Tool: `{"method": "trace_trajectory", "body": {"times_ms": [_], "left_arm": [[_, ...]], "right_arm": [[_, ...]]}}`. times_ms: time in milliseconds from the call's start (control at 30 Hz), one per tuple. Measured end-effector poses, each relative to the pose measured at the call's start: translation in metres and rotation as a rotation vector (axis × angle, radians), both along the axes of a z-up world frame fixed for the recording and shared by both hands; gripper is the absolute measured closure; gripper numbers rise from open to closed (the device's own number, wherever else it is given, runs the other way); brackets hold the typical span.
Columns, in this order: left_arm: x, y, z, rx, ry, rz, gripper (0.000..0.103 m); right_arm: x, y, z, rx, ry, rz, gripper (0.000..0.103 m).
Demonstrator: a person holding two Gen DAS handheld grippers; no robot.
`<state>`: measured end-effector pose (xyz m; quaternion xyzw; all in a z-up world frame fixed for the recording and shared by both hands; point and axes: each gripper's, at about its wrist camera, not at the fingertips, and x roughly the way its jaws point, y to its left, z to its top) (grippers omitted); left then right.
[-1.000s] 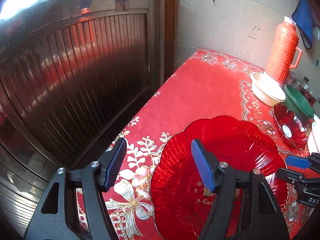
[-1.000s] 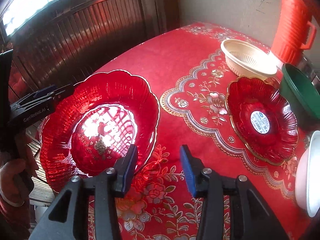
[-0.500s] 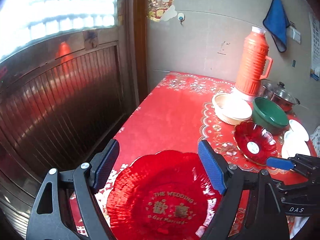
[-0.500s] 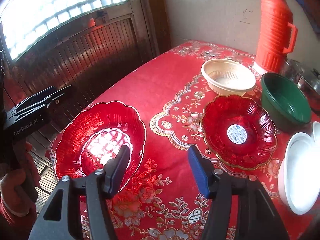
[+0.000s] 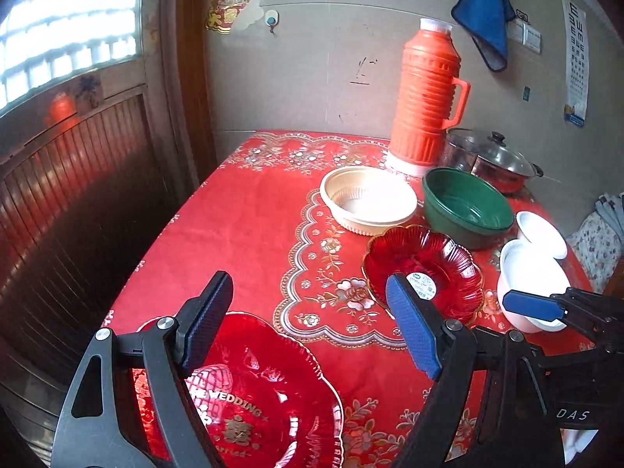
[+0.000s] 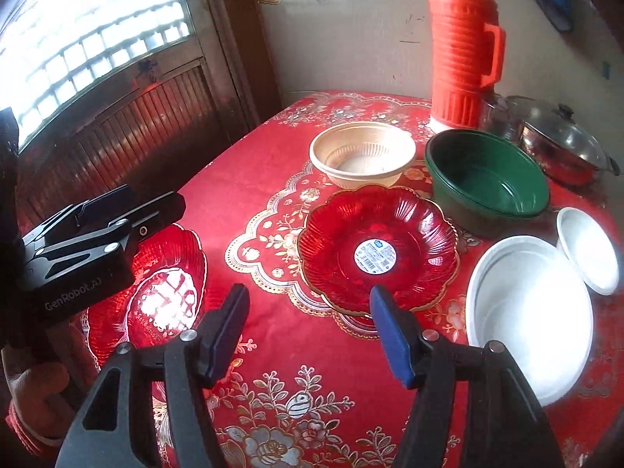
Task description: Organize plates and bowls
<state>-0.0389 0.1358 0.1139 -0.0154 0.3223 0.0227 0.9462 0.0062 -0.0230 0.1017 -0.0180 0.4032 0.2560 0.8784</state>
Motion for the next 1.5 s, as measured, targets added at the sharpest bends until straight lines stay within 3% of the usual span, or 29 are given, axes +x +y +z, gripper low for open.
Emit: {"method": "trace_trajectory", "body": {"times_ms": [700,1500], "left_arm": [[0.022,-0.037,-0.020,0.036,0.055,0.005,0.021],[0.045,-0.050,-0.036,0.042,0.108,0.004,0.021]], "right_arm": [[0.005,-0.035,-0.006,0.022,0.018,-0.055,0.034],[0.028,-0.052,-0.006,0.073,0.059,-0.072,0.033]]}}
